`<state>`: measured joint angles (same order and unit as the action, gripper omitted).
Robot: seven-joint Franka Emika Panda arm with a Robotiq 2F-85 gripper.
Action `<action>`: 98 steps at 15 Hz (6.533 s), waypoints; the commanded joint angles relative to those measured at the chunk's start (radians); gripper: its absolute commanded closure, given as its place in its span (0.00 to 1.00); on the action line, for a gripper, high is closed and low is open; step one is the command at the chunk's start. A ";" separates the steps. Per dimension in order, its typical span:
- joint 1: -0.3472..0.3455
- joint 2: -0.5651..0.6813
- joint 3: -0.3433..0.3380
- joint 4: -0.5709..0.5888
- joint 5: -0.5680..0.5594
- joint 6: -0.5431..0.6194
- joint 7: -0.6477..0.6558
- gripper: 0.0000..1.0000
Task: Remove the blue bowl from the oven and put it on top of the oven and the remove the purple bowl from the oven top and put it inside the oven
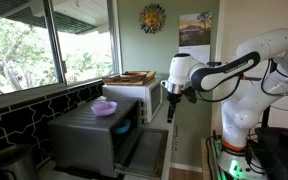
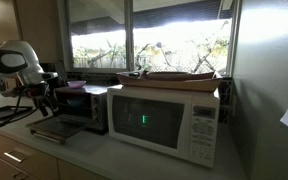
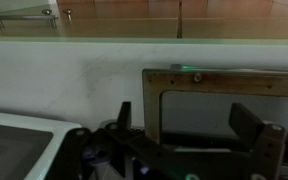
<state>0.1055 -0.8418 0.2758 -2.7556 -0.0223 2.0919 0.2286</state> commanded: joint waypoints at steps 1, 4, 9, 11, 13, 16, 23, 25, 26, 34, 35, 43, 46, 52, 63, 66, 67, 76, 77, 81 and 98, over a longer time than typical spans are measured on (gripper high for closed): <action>0.010 0.003 -0.009 -0.002 -0.009 -0.003 0.007 0.00; 0.010 0.009 -0.009 -0.007 -0.009 -0.003 0.007 0.00; 0.002 0.115 0.006 0.034 0.118 0.159 0.151 0.00; 0.008 0.164 0.004 0.044 0.179 0.235 0.203 0.00; 0.008 0.209 0.005 0.047 0.234 0.315 0.254 0.00; 0.018 0.259 -0.003 0.041 0.316 0.453 0.316 0.00; 0.141 0.361 -0.051 0.029 0.576 0.802 0.331 0.00; 0.108 0.335 -0.035 0.031 0.526 0.768 0.338 0.00; 0.126 0.349 -0.036 0.031 0.542 0.798 0.338 0.00; 0.217 0.400 -0.085 0.031 0.641 0.881 0.312 0.00; 0.233 0.403 -0.094 0.030 0.664 0.892 0.303 0.00; 0.438 0.437 -0.244 0.019 0.856 1.066 0.208 0.00; 0.513 0.447 -0.308 0.022 0.887 1.118 0.183 0.00; 0.644 0.477 -0.437 0.030 0.885 1.158 0.167 0.00; 0.706 0.575 -0.534 0.066 0.871 1.227 0.202 0.01; 0.713 0.582 -0.546 0.070 0.870 1.227 0.200 0.29; 0.714 0.581 -0.548 0.068 0.870 1.229 0.200 0.39; 0.646 0.557 -0.511 0.047 0.854 1.231 0.171 0.85; 0.630 0.555 -0.500 0.044 0.851 1.228 0.163 0.83; 0.553 0.544 -0.443 0.028 0.847 1.208 0.128 0.84; -0.055 0.251 -0.026 0.011 0.500 0.547 0.092 0.99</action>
<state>0.1211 -0.4760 0.2139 -2.7440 0.5811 2.8356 0.3028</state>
